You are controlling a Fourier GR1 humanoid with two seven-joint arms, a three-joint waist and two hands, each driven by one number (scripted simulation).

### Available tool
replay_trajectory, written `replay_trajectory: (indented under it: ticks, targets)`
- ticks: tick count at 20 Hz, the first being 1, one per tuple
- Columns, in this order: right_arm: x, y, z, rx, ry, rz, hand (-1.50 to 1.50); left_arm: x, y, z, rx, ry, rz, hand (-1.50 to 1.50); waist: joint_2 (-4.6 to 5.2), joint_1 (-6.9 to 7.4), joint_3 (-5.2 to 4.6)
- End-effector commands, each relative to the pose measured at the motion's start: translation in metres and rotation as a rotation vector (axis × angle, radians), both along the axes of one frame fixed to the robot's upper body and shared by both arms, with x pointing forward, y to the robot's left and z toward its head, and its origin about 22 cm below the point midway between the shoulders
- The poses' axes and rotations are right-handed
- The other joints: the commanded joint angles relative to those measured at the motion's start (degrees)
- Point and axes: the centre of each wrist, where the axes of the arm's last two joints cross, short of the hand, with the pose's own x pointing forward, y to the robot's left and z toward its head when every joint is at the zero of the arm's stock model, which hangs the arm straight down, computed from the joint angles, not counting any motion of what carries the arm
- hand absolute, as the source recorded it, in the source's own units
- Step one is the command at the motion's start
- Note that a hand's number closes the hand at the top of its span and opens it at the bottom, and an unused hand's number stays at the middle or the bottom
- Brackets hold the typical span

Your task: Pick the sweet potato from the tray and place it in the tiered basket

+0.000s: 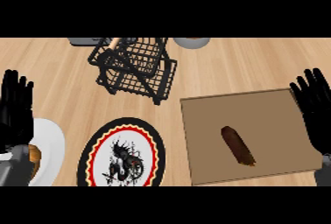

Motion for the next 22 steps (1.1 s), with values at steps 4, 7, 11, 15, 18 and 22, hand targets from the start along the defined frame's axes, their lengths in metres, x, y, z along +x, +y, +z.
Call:
replay_trajectory:
  ticks: [4,7,11,15,18,22]
  targets:
    - [0.000,0.006,0.077,-0.519,-0.358,0.092,1.50,-0.025,-0.028,-0.055,0.043,0.262,-0.118,0.00,0.00,-0.15,-0.88]
    - [-0.004,-0.053,0.097,-0.867,-0.316,-0.285,1.50,-0.046,-0.024,-0.081,0.041,0.396,-0.126,0.00,0.39,-5.01,-1.97]
    - [-0.029,-0.012,0.055,-0.545,-0.423,-0.509,-1.50,-0.058,-0.057,-0.099,0.042,0.457,-0.214,0.00,-0.11,-1.11,-0.55]
    - [-0.076,0.022,0.045,-0.612,-0.468,-0.362,-1.50,-0.070,-0.070,-0.108,0.068,0.467,-0.233,0.00,0.00,0.22,-0.58]
    - [-0.098,0.028,0.066,-0.722,-0.363,-0.283,-1.50,-0.063,-0.071,-0.100,0.086,0.444,-0.232,0.00,0.01,0.22,-0.67]
    - [-0.116,0.024,0.049,-0.948,-0.059,-0.160,-1.50,-0.067,-0.063,-0.105,0.080,0.448,-0.218,0.00,0.17,0.07,-0.99]
